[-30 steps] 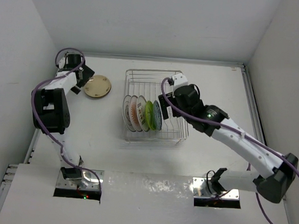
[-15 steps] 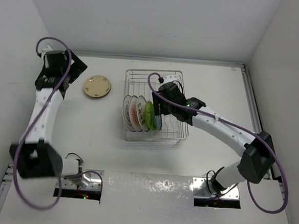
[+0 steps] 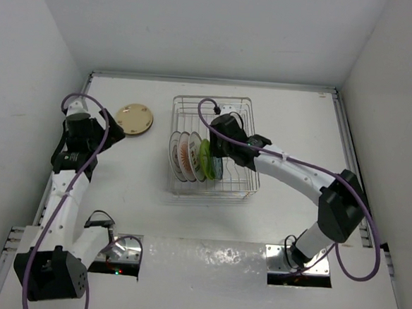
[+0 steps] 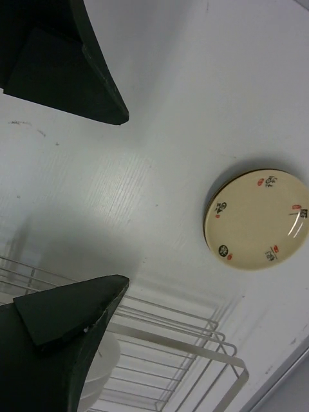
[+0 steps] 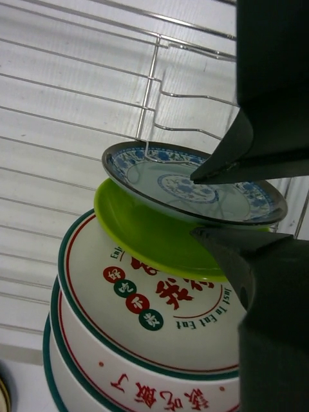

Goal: Unload the plates from the dish rack

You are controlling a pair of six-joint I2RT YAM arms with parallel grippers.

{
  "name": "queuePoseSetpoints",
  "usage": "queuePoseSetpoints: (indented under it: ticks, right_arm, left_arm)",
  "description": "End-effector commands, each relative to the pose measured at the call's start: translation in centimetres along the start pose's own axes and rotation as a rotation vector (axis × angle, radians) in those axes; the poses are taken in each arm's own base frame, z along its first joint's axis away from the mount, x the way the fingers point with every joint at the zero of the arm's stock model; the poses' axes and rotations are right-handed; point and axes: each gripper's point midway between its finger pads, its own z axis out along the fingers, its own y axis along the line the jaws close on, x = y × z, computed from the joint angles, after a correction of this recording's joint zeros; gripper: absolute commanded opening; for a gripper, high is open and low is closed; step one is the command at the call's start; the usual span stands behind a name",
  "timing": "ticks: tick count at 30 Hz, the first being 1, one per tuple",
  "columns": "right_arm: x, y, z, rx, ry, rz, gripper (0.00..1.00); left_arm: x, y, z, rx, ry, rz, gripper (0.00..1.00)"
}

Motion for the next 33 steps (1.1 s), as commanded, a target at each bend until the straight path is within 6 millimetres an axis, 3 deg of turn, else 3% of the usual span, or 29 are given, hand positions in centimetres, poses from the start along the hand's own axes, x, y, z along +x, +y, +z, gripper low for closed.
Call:
queuePoseSetpoints:
  ticks: [1,7,9,18,25,29,33]
  right_arm:
    - [0.3,0.1,1.3,0.015,-0.014,0.064,0.28]
    - [0.7,-0.5,1.7,0.048,-0.058,0.184,0.1]
    - [0.5,-1.0,1.7,0.072,-0.088,0.226,0.0]
    - [-0.4,-3.5,0.6,0.187,-0.222,0.458,0.0]
    - [-2.3,-4.9,-1.0,0.256,-0.305,0.493,0.0]
    - [-3.5,-4.3,-1.4,0.235,-0.327,0.492,0.0]
    - [-5.1,-2.8,-1.5,0.191,-0.29,0.36,0.0]
  left_arm:
    - [-2.1,-1.4,-1.1,0.069,-0.078,0.029,1.0]
    - [-2.1,-1.6,-1.2,0.077,-0.081,0.029,1.0]
    - [-2.1,-1.6,-1.2,0.08,-0.079,0.027,1.0]
    - [-2.3,-1.7,-1.2,0.083,-0.084,0.026,1.0]
    - [-2.5,-2.0,-1.1,0.09,-0.084,0.02,1.0]
    - [-2.6,-2.0,-1.1,0.093,-0.088,0.014,1.0]
    - [-2.4,-2.1,-0.9,0.097,-0.077,0.008,1.0]
